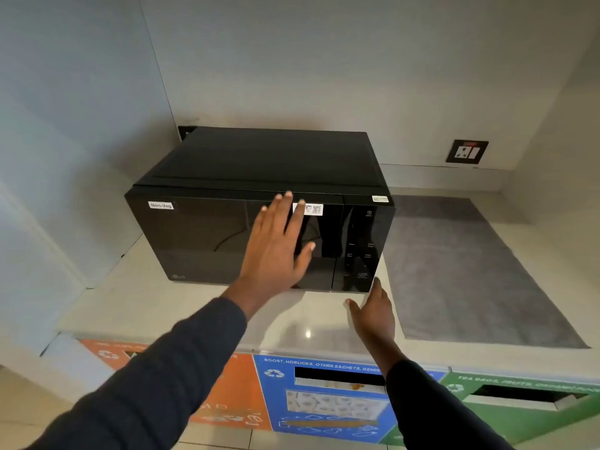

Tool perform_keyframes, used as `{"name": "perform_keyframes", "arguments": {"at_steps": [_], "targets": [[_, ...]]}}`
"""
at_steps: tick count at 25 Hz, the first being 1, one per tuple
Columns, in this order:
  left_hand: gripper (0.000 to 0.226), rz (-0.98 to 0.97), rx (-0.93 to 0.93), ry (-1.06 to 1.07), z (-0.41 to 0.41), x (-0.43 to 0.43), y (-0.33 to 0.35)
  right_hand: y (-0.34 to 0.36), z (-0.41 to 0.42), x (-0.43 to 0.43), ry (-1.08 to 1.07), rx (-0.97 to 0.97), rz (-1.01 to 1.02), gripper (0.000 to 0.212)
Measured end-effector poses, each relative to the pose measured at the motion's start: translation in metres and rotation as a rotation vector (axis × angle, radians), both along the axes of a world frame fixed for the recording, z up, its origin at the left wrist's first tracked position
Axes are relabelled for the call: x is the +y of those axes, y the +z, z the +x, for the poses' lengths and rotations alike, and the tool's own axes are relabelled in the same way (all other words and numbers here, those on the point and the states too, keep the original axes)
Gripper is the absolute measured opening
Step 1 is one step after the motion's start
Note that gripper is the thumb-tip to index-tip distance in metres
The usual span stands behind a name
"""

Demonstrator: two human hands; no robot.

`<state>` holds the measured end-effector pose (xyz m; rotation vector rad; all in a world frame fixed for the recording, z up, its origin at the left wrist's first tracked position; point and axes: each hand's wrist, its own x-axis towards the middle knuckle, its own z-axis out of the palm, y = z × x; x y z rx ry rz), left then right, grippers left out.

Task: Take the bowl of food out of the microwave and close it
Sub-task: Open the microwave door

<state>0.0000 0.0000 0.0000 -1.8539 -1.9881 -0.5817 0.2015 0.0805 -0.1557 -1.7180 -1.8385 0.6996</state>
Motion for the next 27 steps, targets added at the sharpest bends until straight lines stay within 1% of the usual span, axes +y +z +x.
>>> {"name": "perform_keyframes", "arguments": {"at_steps": [1,3,6,10,14,16,19,21,23,25,27], "targets": [[0.074,0.003,0.036,0.027,-0.004,0.008,0.009,0.0,-0.003,0.006,-0.009,0.036,0.003,0.081],[0.075,-0.026,0.047,0.103,-0.011,0.02,0.022,0.001,-0.006,0.014,-0.028,0.08,-0.007,0.078],[0.074,-0.089,0.066,0.135,-0.016,0.029,0.02,0.0,-0.01,0.023,-0.043,0.031,0.049,0.073],[0.072,-0.076,0.105,0.156,-0.019,0.032,0.016,-0.002,-0.015,0.028,-0.092,-0.027,0.135,0.071],[0.073,-0.066,0.101,0.177,-0.015,0.035,0.013,-0.006,-0.021,0.028,-0.14,-0.031,0.195,0.068],[0.074,-0.04,0.099,0.184,-0.014,0.034,0.011,-0.004,-0.024,0.027,-0.167,-0.002,0.181,0.069],[0.075,-0.046,0.1,0.174,-0.014,0.024,0.009,0.0,-0.026,0.026,-0.165,-0.014,0.116,0.072],[0.075,-0.059,0.086,0.163,-0.012,0.017,0.012,0.009,-0.02,0.027,-0.127,-0.034,0.038,0.077],[0.075,-0.07,0.055,0.158,-0.008,0.012,0.016,0.024,-0.011,0.026,-0.066,-0.011,0.019,0.08],[0.075,-0.072,0.033,0.178,-0.002,0.003,0.02,0.047,0.0,0.021,-0.015,0.123,0.117,0.077],[0.072,-0.086,0.003,0.205,0.006,-0.005,0.027,0.08,0.007,0.016,-0.013,0.263,0.333,0.066]]}}
